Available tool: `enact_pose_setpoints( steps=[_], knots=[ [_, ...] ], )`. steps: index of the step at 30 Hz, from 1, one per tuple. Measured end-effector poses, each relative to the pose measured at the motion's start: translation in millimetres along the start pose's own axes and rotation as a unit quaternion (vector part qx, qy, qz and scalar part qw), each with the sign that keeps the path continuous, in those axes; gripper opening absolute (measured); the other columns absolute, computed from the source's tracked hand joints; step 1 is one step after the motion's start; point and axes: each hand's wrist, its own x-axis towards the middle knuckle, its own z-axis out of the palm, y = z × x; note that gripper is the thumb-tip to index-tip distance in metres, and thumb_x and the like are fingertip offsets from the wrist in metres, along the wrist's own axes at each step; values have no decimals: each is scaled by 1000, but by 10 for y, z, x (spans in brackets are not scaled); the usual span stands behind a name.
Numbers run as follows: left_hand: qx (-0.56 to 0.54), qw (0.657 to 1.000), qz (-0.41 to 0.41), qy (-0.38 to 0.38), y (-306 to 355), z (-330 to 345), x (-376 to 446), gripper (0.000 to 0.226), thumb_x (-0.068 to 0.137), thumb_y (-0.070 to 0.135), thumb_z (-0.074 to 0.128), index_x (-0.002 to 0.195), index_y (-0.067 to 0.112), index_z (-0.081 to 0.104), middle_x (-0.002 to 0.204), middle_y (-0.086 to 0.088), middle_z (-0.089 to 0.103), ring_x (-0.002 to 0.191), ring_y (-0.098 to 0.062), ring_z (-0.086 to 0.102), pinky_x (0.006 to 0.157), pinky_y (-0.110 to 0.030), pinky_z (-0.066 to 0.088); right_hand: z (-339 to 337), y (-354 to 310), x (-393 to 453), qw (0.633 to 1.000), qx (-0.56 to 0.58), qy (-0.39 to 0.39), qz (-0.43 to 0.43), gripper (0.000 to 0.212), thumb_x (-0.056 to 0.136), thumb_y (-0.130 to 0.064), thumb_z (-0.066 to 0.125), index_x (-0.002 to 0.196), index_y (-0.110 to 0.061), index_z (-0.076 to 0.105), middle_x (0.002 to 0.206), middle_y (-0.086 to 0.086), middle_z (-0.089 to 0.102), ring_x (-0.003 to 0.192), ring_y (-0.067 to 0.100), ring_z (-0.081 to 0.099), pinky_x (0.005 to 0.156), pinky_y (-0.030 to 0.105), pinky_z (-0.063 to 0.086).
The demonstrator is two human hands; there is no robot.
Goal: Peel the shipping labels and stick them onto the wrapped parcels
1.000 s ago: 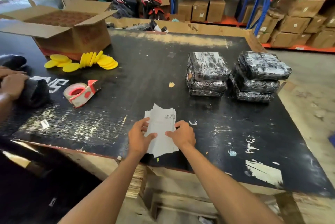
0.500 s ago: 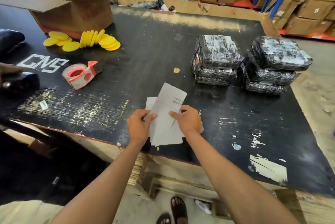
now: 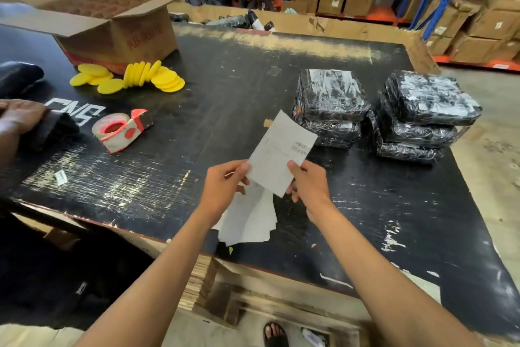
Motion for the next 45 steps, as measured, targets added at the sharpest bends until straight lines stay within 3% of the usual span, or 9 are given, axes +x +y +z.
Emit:
enact_pose_setpoints(
  steps=[3,6,15,21,32,39,45],
  knots=[
    [-81,993,-37,-81,225,99,39,27,100,15,52,119,9,70,105,-9,74,77,-16,62,66,-26,52,-250,-208,20,999,17,-5,-28,16,103,-16,52,106,-21,67,79,3,71,46,12,47,37,23,33],
    [-99,989,-37,-108,408,212,99,28,101,19,50,119,11,71,104,-11,73,81,-18,63,70,-26,51,-486,-391,115,998,10,-1,-66,16,102,-16,55,105,-22,70,77,3,74,43,13,47,36,25,35],
    [-87,993,31,-68,714,587,283,25,98,22,55,95,6,74,75,-1,68,62,-13,57,61,-24,50,-934,-771,384,992,23,-24,-118,14,100,-16,57,102,-20,71,83,6,78,61,28,53,35,25,37],
    [-129,989,43,-63,800,716,349,21,96,17,57,94,3,73,83,-6,71,63,-11,59,58,-19,49,-1037,-827,495,992,41,-48,-112,15,100,-13,57,100,-20,70,90,13,78,68,34,52,35,23,38],
    [-149,982,64,-98,942,899,442,25,97,15,54,101,-6,68,79,-5,65,65,-11,54,57,-20,47,-1147,-795,549,990,66,-68,-105,22,100,-10,56,118,-12,69,103,10,78,65,27,56,35,23,38],
    [-191,976,33,-103,958,973,400,28,98,19,54,97,-4,70,88,-12,68,69,-16,59,60,-23,51,-1290,-813,508,988,70,-35,-133,19,100,-11,57,112,-18,70,95,8,79,64,32,54,36,24,41],
    [-148,984,46,-87,959,998,344,20,92,12,63,94,-4,73,87,-13,72,67,-16,61,61,-22,52,-1344,-815,464,988,63,-24,-140,18,100,-10,57,109,-19,69,93,6,79,65,32,58,36,25,43]
  ],
)
